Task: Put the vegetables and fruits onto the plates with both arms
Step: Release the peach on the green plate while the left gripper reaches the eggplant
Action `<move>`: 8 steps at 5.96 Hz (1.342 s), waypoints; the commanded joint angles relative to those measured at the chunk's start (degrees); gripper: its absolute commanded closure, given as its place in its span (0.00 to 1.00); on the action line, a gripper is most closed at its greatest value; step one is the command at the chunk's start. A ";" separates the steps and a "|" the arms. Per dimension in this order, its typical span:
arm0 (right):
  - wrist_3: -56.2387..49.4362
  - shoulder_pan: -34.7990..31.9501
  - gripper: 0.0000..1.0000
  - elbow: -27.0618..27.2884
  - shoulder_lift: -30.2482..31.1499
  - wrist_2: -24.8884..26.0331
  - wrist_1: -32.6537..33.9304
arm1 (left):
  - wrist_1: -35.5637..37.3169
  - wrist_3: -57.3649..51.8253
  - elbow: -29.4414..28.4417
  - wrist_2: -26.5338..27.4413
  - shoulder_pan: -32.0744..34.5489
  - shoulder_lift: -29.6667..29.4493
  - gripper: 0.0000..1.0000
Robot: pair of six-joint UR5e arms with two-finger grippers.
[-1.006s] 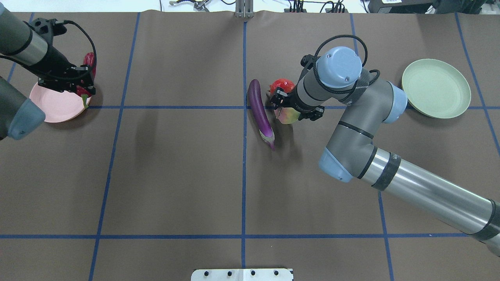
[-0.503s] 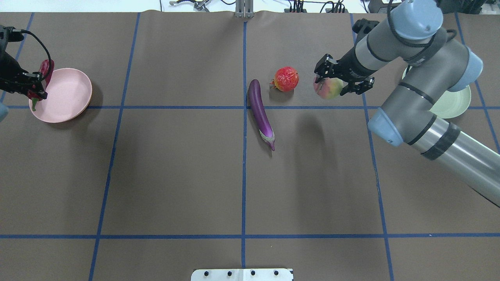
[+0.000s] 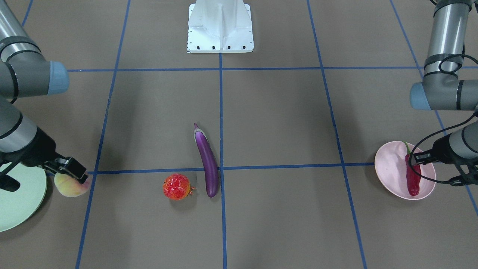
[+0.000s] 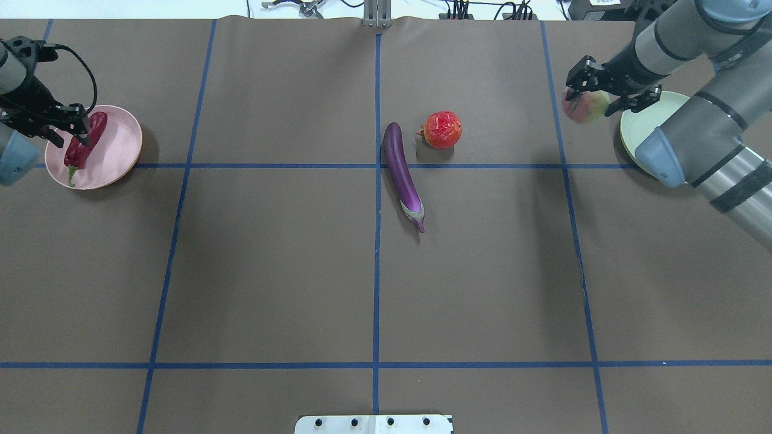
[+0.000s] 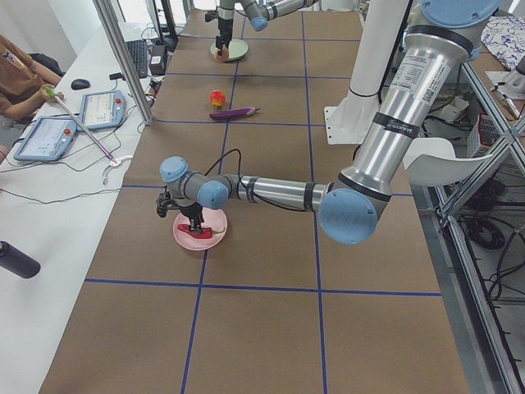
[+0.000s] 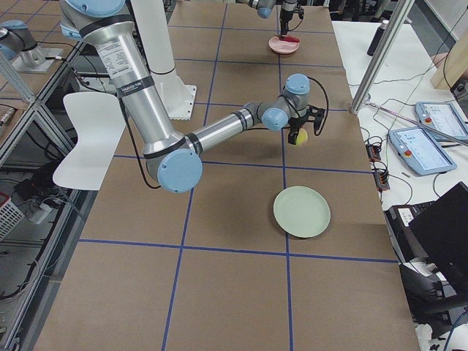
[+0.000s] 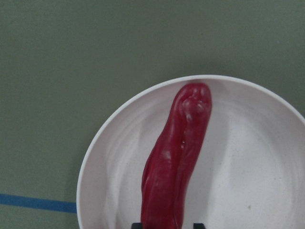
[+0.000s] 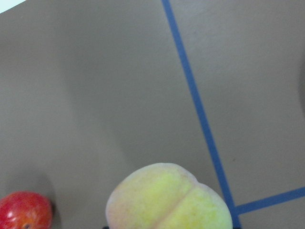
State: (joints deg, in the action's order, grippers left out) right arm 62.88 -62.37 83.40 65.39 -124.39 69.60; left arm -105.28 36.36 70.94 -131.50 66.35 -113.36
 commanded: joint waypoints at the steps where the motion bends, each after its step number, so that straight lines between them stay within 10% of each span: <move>1: -14.39 -4.67 1.00 -8.30 1.49 0.55 -0.25 | 0.42 12.68 5.06 -0.16 -3.39 -5.08 0.00; 5: -27.62 -9.25 1.00 -15.46 6.57 0.29 -0.78 | 1.21 36.89 6.59 10.88 -23.05 -21.24 0.00; 6: -29.47 -9.78 0.01 -15.03 7.11 -0.06 -0.78 | 2.87 38.33 3.36 14.75 -26.58 -26.77 0.00; 8: -28.70 -9.52 0.00 -7.67 6.51 -5.47 -0.17 | 3.41 42.46 -5.41 16.96 -30.90 -35.92 0.00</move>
State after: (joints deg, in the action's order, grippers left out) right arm 33.83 -72.09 72.56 72.14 -127.02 69.10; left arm -101.94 76.78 69.78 -116.28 37.88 -144.89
